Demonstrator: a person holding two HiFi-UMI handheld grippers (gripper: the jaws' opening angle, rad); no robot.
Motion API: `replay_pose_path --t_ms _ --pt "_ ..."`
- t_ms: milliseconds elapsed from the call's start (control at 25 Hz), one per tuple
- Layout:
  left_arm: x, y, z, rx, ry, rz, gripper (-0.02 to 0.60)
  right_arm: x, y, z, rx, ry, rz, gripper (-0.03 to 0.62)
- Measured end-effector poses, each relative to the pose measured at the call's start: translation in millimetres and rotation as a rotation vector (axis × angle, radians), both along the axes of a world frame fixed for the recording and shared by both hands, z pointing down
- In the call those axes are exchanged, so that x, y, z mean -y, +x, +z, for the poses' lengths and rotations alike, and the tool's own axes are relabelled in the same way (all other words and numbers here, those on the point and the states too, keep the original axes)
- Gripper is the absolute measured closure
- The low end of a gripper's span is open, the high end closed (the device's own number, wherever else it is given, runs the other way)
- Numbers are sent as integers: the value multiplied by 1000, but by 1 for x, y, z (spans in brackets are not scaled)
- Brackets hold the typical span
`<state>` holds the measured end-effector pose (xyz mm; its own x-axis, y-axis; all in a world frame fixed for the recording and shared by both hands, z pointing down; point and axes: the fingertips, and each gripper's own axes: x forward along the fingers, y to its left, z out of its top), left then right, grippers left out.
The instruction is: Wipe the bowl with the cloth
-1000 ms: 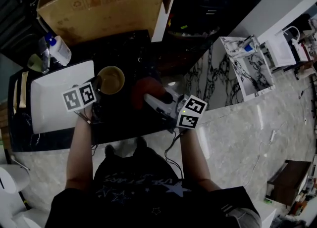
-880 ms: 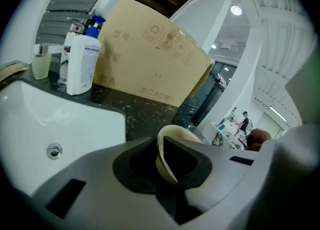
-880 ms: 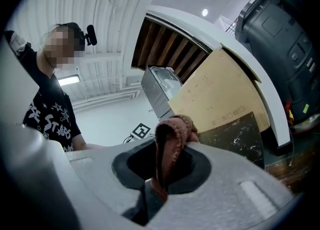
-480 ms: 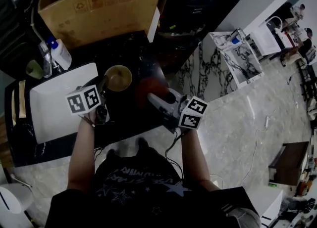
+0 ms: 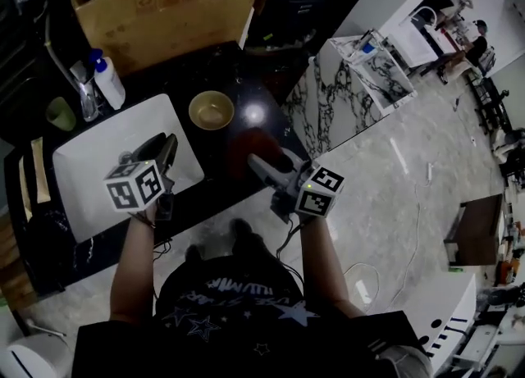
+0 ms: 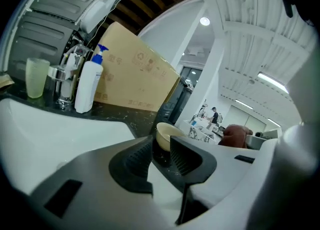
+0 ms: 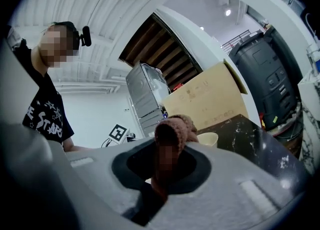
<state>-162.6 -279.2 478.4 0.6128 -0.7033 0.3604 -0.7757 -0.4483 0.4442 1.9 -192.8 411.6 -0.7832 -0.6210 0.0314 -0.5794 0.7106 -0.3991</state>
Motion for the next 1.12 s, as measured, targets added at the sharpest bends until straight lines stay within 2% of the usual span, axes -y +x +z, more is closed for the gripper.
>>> replay_pose_path --t_ms 200,280,360,600,840,1120 --pt "-32 -12 -2 -13 24 127 475 -37 -22 9 -14 -21 127 547" --pt "-43 -15 0 -9 26 175 530 -53 -29 14 -2 -34 174 548" --pt "-54 -18 1 -6 28 226 560 -68 -37 19 5 -49 214 547" --pt "-90 -9 -4 -71 20 378 574 -105 -49 30 -12 -101 265 547" --pt "-119 -23 -7 -94 15 374 574 -120 -60 34 6 -112 239 547" --pt "-172 -25 -17 -70 41 364 574 -164 -79 31 25 -81 192 546"
